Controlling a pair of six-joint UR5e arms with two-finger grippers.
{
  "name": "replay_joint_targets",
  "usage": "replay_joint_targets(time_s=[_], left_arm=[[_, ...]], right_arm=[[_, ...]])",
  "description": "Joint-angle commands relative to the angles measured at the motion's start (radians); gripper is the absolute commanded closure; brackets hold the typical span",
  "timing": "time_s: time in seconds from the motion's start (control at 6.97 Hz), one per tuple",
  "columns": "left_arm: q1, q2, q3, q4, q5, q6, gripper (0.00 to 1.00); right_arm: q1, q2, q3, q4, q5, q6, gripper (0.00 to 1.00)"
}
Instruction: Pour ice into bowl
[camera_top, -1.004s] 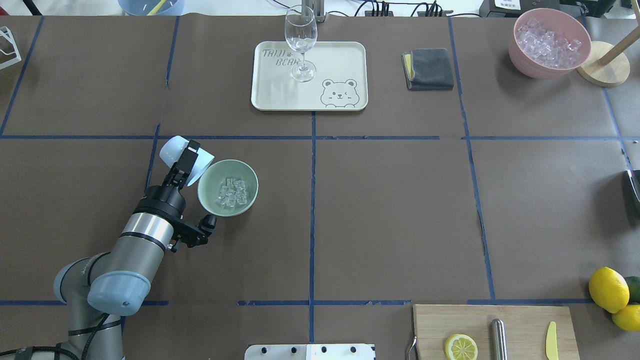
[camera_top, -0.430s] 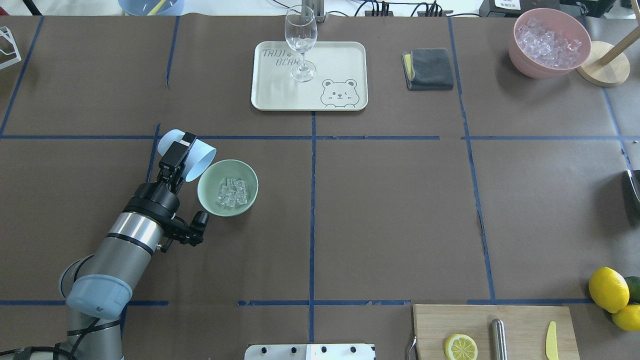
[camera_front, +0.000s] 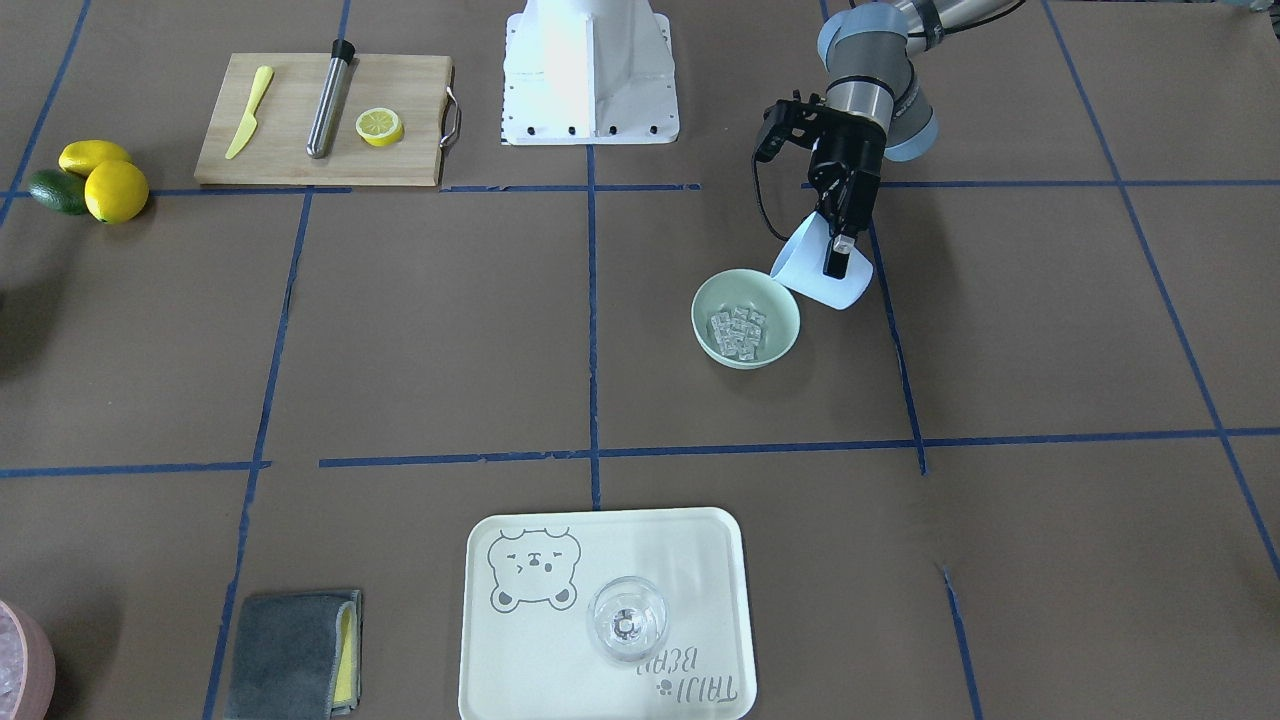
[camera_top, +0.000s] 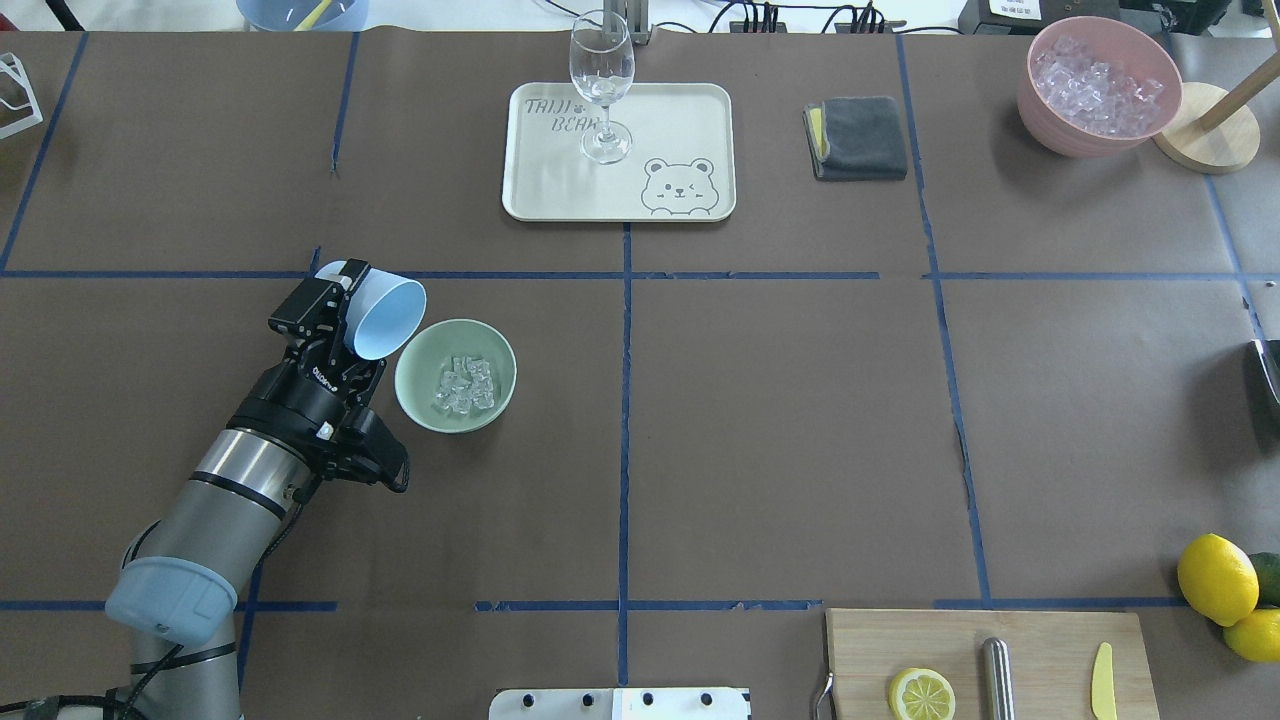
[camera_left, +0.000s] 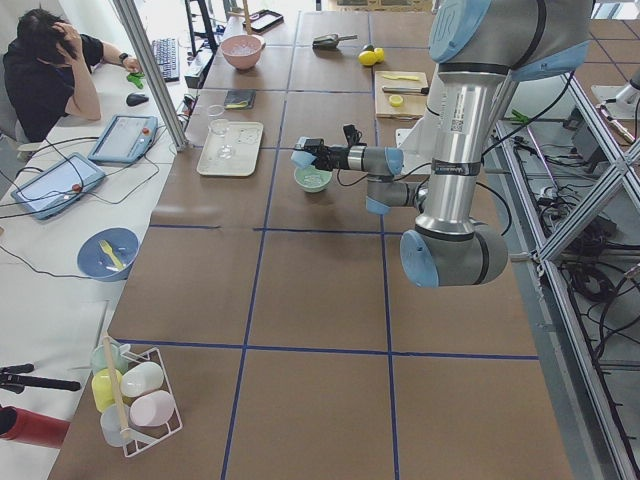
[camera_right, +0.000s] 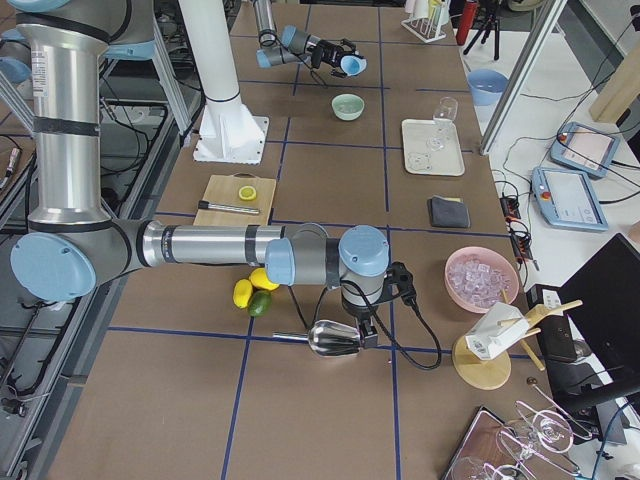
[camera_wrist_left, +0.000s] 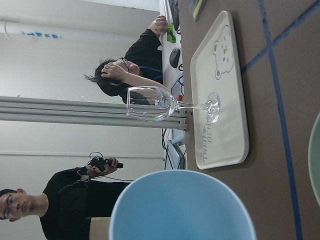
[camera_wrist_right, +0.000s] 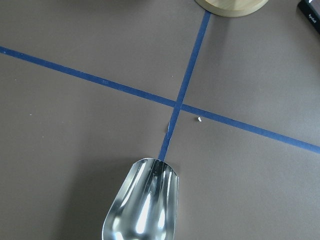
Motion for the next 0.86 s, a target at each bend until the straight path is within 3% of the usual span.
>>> replay_joint_targets(time_s=[0.0, 0.29, 0.43, 0.72], left_arm=[[0.030, -0.009, -0.007, -0.016, 0.003, -0.502, 1.00], [0.039, -0.012, -0.010, -0.023, 0.007, -0.936, 1.00], [0.042, -0.012, -0.009, -0.026, 0.039, -1.051, 1.00], [0.044, -0.012, -0.026, -0.020, 0.065, -1.091, 1.00]], right_arm=[[0.000, 0.001, 0.000, 0.000, 0.001, 0.000, 0.00], [0.000, 0.001, 0.003, 0.000, 0.001, 0.002, 0.00], [0.000, 0.002, 0.005, 0.000, 0.001, 0.002, 0.00], [0.000, 0.004, 0.005, 0.000, 0.001, 0.005, 0.00]])
